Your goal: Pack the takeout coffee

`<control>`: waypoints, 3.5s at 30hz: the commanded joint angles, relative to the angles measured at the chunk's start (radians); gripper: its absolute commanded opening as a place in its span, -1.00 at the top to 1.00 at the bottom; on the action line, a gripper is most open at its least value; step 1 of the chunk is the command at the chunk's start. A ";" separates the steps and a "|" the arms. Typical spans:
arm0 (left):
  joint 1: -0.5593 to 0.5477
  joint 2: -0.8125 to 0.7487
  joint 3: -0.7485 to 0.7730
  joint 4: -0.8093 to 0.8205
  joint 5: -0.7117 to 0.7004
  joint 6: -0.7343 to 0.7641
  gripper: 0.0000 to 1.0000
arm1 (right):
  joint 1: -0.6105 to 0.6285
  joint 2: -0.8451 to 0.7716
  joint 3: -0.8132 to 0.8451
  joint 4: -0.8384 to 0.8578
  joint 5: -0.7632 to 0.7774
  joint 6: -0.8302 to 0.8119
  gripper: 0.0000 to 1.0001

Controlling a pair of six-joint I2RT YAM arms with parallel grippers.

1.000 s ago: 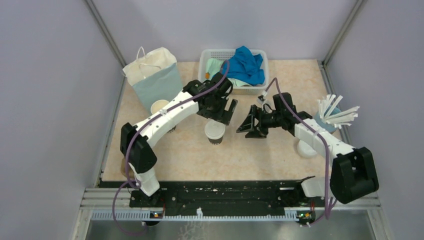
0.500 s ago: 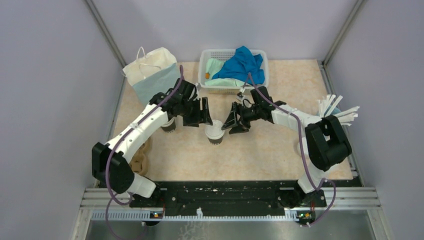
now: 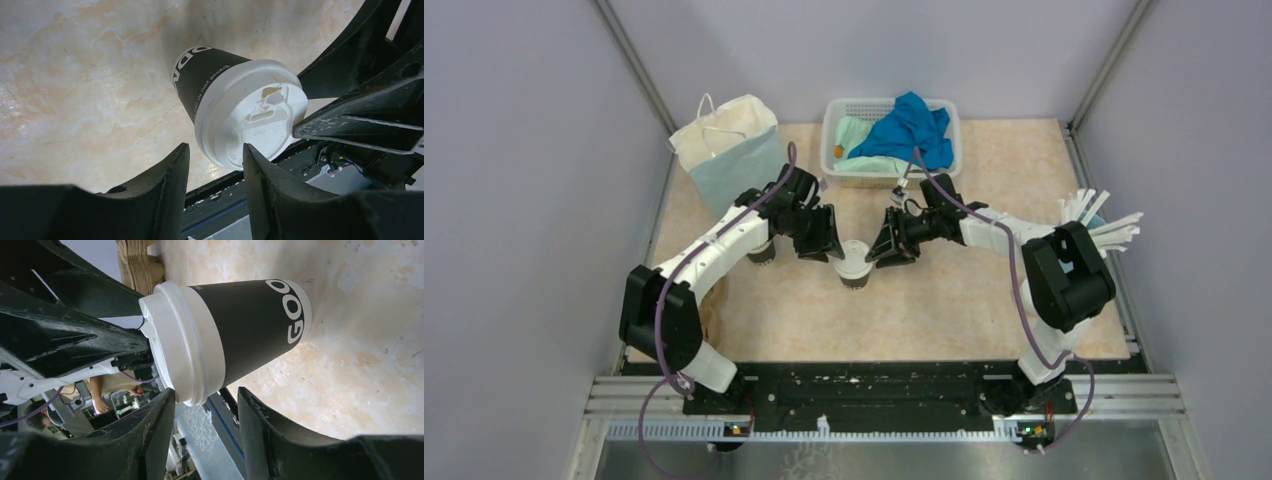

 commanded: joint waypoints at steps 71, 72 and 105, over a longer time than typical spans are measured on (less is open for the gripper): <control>0.001 -0.008 -0.053 0.045 0.038 0.033 0.06 | -0.053 -0.095 -0.104 0.045 0.145 0.005 0.40; 0.003 -0.011 -0.036 0.038 0.042 0.033 0.02 | -0.061 -0.109 -0.094 0.025 0.141 -0.010 0.38; 0.003 -0.647 -0.156 0.003 -0.277 -0.085 -0.95 | 0.411 0.095 0.614 -0.645 0.885 -0.581 -0.97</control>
